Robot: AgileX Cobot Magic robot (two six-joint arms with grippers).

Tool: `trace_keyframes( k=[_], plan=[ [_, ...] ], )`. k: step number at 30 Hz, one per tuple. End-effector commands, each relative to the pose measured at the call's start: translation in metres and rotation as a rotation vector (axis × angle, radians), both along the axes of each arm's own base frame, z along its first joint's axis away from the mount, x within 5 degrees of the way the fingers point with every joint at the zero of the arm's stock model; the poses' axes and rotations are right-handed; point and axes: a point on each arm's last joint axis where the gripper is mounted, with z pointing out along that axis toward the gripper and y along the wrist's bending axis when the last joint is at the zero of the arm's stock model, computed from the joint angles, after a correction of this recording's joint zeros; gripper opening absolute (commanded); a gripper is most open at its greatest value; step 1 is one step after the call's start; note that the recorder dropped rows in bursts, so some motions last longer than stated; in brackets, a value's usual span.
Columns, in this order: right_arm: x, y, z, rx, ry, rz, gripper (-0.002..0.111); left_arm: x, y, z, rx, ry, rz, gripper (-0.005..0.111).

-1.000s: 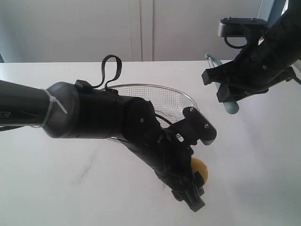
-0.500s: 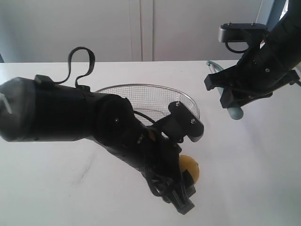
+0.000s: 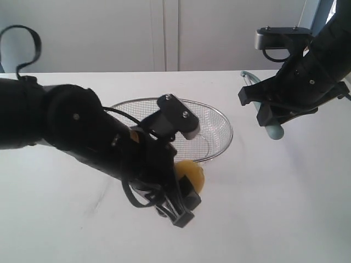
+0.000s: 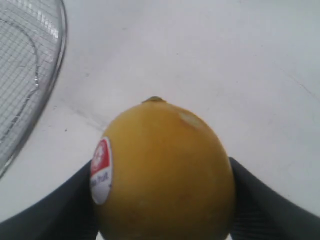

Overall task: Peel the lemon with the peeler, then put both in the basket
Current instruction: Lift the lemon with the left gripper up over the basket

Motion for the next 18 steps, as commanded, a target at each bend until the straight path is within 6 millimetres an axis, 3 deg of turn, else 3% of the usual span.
trace_keyframes(
  k=[1,10,18],
  plan=[
    [0.0,-0.001,0.005,-0.003,-0.022,0.003,0.0,0.004,0.019,0.019,-0.048,-0.009,0.058,0.0],
    [0.0,-0.001,0.005,-0.003,-0.022,0.003,0.0,0.019,0.049,0.042,-0.088,-0.064,0.144,0.0],
    [0.0,-0.001,0.005,-0.003,-0.022,0.003,0.0,0.029,0.069,0.044,-0.096,-0.002,0.166,0.0]
  ],
)
